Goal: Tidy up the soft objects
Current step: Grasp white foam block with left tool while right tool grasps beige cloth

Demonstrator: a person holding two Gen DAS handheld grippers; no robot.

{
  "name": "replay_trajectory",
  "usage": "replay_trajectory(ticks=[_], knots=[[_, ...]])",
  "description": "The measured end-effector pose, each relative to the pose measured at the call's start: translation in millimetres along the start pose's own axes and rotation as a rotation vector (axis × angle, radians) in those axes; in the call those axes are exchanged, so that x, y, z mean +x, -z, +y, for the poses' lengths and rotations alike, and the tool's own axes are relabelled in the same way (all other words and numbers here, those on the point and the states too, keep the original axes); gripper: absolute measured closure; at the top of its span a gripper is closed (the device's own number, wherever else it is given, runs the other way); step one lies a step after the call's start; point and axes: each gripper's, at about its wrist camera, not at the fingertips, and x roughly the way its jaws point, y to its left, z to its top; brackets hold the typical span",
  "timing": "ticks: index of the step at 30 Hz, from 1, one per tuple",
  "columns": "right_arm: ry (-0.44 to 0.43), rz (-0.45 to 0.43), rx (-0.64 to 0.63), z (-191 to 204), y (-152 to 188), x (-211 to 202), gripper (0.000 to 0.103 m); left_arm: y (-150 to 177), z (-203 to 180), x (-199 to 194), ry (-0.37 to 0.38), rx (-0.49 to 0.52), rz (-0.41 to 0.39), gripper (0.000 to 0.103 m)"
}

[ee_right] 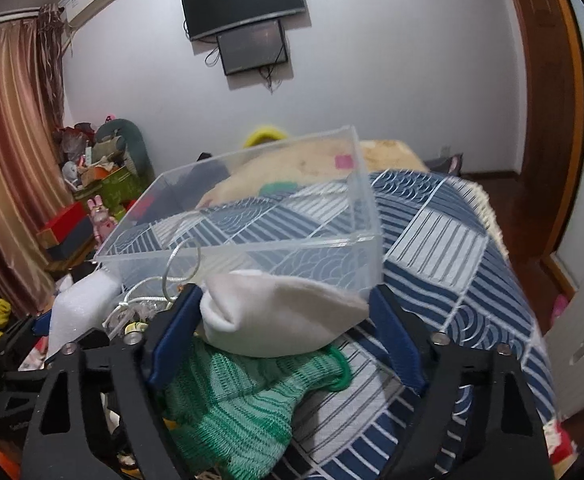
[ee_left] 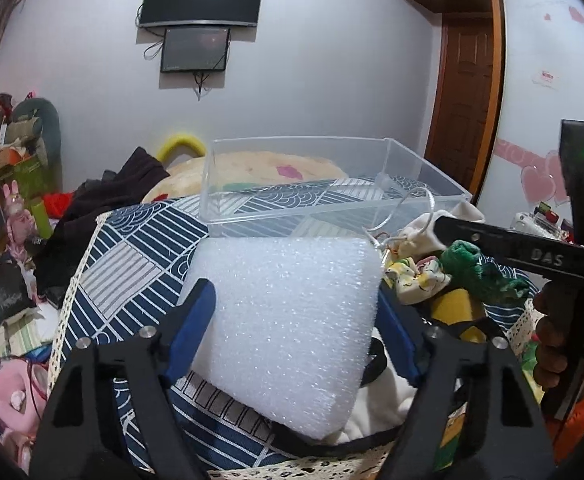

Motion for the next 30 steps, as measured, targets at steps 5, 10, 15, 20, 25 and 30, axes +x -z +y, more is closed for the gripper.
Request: replay_trajectory(ticks=[5, 10, 15, 20, 25, 30], knots=[[-0.052, 0.032, -0.004, 2, 4, 1, 0.064, -1, -1, -9, -0.003, 0.027, -0.015, 0.039], [-0.052, 0.031, -0.045, 8, 7, -2, 0.087, -4, 3, -19, -0.006, 0.024, -0.029, 0.048], [-0.027, 0.007, -0.056, 8, 5, -11, 0.092, -8, 9, -32, -0.011, 0.015, -0.046, 0.056], [-0.026, -0.039, -0.044, 4, -1, -27, 0.093, -17, 11, -49, 0.014, -0.008, -0.083, 0.063], [-0.027, -0.093, -0.046, 6, -8, -45, 0.093, -24, 3, -70, 0.01, 0.021, -0.139, 0.065], [-0.027, -0.147, -0.052, 9, -14, -60, 0.093, -36, -2, -87, 0.02, 0.025, -0.191, 0.065]])
